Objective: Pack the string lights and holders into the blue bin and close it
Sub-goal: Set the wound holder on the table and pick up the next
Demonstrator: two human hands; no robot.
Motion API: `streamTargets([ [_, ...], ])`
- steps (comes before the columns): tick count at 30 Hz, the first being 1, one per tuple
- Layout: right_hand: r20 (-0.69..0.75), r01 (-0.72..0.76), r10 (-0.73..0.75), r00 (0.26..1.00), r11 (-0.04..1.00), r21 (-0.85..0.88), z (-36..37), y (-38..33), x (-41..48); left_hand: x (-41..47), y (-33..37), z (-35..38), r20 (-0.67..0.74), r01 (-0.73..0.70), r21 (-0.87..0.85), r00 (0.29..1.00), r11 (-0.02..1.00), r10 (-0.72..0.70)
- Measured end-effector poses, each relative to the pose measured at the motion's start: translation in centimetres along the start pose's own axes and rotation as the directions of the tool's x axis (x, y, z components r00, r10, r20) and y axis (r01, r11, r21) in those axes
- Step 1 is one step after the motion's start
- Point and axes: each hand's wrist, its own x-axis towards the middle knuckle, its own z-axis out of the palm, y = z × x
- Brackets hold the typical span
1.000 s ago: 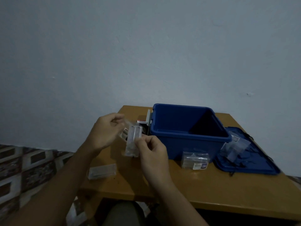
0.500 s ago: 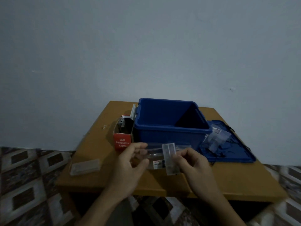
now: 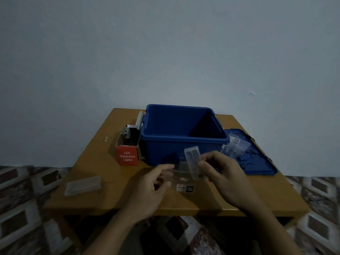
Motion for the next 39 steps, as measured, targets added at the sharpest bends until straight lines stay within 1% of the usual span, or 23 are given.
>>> streamTargets([
  [5, 0.027, 0.074, -0.071, 0.997, 0.986, -0.153, 1.6, -0.2, 1.4, -0.1, -0.4, -0.1, -0.003, -0.009, -0.016, 1.000, 1.000, 0.009],
  [9, 0.049, 0.148, -0.139, 0.989, 0.937, -0.316, 2.5, 0.3, 1.2, -0.1, -0.8, -0.1, -0.033, -0.031, -0.079, 0.999, 0.996, 0.029],
  [13, 0.088, 0.184, -0.163, 0.983, 0.905, -0.382, 2.3, 0.3, 1.2, -0.1, -1.0, 0.1, -0.070, -0.056, -0.119, 0.996, 0.991, 0.048],
  [18, 0.182, 0.228, -0.162, 0.970, 0.868, -0.442, 1.9, -0.1, 1.5, -0.1, -1.2, 0.1, -0.143, -0.086, -0.159, 0.988, 0.983, 0.063],
  [21, 0.257, 0.272, -0.159, 0.953, 0.822, -0.501, 2.2, -0.5, 1.6, -0.2, -1.3, 0.1, -0.167, -0.090, -0.168, 0.984, 0.982, 0.062],
  [24, 0.270, 0.296, -0.172, 0.947, 0.795, -0.530, 2.7, -0.8, 1.8, -0.3, -1.2, 0.1, -0.175, -0.092, -0.140, 0.982, 0.986, 0.067],
  [27, 0.290, 0.312, -0.179, 0.940, 0.795, -0.520, 3.2, -1.1, 2.0, -0.4, -1.3, 0.1, -0.170, -0.087, -0.104, 0.983, 0.991, 0.068],
  [30, 0.282, 0.337, -0.218, 0.934, 0.801, -0.495, 3.7, -1.1, 2.2, -0.6, -1.0, 0.0, -0.108, -0.104, -0.070, 0.990, 0.992, 0.096],
  [32, 0.288, 0.361, -0.241, 0.927, 0.780, -0.510, 4.1, -1.0, 2.3, -0.7, -0.8, 0.1, -0.061, -0.134, 0.021, 0.989, 0.991, 0.135],
  [34, 0.299, 0.372, -0.240, 0.924, 0.748, -0.549, 4.5, -0.7, 2.2, -0.6, -0.7, 0.1, -0.058, -0.170, 0.128, 0.982, 0.977, 0.178],
  [35, 0.291, 0.362, -0.231, 0.928, 0.740, -0.567, 4.6, -0.5, 2.1, -0.6, -0.7, 0.1, -0.059, -0.171, 0.145, 0.982, 0.974, 0.181],
  [37, 0.265, 0.353, -0.238, 0.934, 0.719, -0.599, 4.8, 0.0, 1.9, -0.4, -0.7, 0.0, -0.065, -0.153, 0.128, 0.985, 0.980, 0.163],
  [39, 0.248, 0.351, -0.250, 0.936, 0.706, -0.615, 4.9, 0.5, 1.4, -0.3, -0.7, -0.1, -0.082, -0.148, 0.067, 0.985, 0.987, 0.153],
])
